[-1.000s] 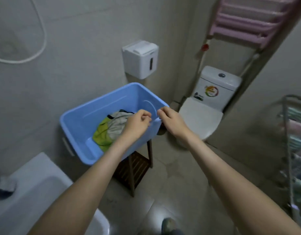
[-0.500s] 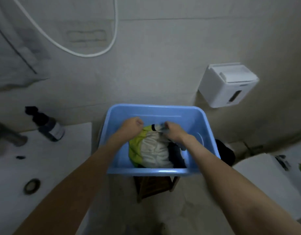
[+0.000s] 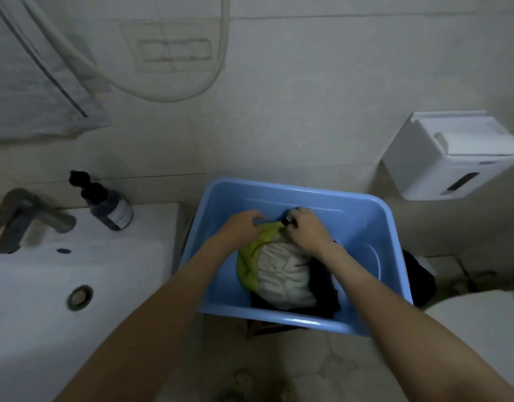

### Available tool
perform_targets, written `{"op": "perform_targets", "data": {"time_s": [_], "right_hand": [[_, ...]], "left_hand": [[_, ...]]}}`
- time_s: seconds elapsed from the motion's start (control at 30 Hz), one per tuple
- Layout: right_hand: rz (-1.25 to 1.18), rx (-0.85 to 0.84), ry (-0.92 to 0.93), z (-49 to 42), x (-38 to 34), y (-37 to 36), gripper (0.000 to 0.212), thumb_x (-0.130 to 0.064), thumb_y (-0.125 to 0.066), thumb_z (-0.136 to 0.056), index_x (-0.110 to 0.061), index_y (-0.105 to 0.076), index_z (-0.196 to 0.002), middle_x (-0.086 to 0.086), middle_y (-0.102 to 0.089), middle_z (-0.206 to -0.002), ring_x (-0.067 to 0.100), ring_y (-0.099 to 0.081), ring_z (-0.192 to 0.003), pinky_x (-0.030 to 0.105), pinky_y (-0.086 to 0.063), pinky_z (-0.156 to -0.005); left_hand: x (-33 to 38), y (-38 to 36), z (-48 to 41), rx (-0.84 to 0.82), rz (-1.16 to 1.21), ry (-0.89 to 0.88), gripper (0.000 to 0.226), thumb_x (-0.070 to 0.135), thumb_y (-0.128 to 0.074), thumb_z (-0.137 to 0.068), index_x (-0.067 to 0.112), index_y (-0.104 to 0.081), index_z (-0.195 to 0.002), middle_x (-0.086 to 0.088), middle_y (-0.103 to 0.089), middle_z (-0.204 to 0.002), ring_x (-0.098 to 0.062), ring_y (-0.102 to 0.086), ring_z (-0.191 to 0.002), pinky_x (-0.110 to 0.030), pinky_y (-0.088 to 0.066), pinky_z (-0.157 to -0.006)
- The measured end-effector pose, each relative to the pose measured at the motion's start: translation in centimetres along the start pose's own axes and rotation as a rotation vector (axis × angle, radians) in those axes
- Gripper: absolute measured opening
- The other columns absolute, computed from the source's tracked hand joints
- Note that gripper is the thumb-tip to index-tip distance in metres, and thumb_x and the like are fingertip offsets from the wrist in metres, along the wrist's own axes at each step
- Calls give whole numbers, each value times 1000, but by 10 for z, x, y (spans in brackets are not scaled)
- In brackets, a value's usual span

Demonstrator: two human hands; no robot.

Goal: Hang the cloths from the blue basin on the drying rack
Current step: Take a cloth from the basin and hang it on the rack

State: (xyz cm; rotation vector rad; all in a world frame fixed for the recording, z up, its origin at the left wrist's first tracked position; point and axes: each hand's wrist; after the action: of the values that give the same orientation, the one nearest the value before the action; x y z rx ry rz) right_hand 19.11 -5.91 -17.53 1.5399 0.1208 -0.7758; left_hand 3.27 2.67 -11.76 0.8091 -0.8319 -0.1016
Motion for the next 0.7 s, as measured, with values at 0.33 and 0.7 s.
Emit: {"op": "perform_targets", "data": {"time_s": [0.33, 0.7], "right_hand": [[-692, 156, -4, 39, -50, 104, 8, -20, -47, -75, -12, -50, -75, 8, -41, -69, 17, -37, -68, 33, -31, -63], [-359, -14, -282, 87, -38, 100, 14, -36, -63, -89, -36, -54, -78, -16, -61, -77, 6, -60, -76, 22, -45, -73]], "left_hand": [[53, 17, 1, -117, 146, -289, 23, 23, -60, -85, 9, -63, -103, -7, -68, -99, -20, -62, -90, -38, -48, -83], [106, 41, 32, 162, 237, -538, 14, 15, -45, -90, 12, -42, -78, -4, -42, -67, -18, -40, -66, -31, -32, -60]]}}
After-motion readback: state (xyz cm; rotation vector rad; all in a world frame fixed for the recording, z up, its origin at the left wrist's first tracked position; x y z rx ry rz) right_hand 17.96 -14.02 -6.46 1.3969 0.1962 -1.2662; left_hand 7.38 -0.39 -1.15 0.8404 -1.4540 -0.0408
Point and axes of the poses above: each hand's wrist, its own z-axis away from the middle knuckle, its own y-axis out of the back of the hand, x = y × z
